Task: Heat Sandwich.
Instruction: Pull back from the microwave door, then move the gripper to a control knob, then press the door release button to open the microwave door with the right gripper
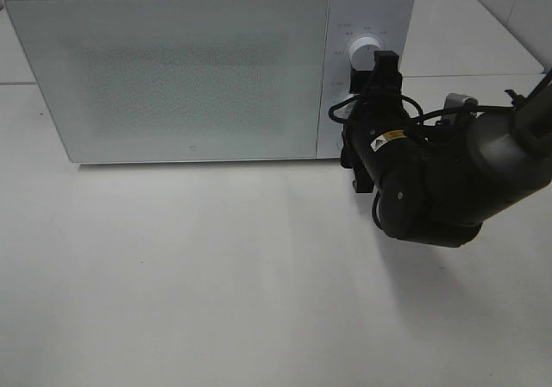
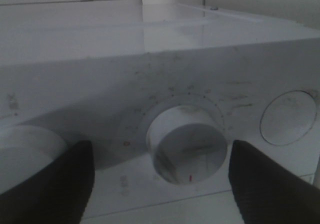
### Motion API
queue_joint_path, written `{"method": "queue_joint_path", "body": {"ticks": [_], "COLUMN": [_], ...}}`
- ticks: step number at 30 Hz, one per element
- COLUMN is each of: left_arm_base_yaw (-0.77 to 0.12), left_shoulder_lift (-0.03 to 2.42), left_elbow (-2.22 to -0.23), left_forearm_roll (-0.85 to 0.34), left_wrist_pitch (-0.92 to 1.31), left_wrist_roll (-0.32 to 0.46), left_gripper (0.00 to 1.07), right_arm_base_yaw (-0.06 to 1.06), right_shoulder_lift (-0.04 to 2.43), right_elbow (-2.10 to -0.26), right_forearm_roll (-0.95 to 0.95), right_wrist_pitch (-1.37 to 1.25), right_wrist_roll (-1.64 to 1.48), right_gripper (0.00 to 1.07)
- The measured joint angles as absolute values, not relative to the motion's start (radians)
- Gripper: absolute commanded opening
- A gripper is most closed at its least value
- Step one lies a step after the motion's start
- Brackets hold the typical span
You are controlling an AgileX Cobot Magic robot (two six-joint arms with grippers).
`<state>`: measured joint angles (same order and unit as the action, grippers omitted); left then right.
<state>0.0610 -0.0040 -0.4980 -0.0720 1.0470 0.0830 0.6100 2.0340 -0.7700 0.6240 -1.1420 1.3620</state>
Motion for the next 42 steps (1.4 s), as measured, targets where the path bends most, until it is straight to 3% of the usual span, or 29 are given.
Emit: {"method": "queue_joint_path", "body": {"ticks": [19,42], "left_arm_base_yaw": [0.061,0.061], "left_shoulder_lift": [-0.004,-0.004], "left_elbow": [-0.498,-0.498], "left_forearm_roll": [-0.072,-0.072], "left_wrist_pitch": [1.047,1.047], "left_wrist_roll": [0.083,0.083], "left_gripper": [0.98,0.98], "right_arm_base_yaw": [0.610,0.610], "right_shoulder_lift": [1.835,1.497], "right_elbow": [-0.590,-0.665], "right_forearm_roll": [0.381,0.277], "right_wrist_pitch": [-0.876,0.153], "right_wrist_roll": [1.219,0.170], "right_gripper": [0.76,0.76]}}
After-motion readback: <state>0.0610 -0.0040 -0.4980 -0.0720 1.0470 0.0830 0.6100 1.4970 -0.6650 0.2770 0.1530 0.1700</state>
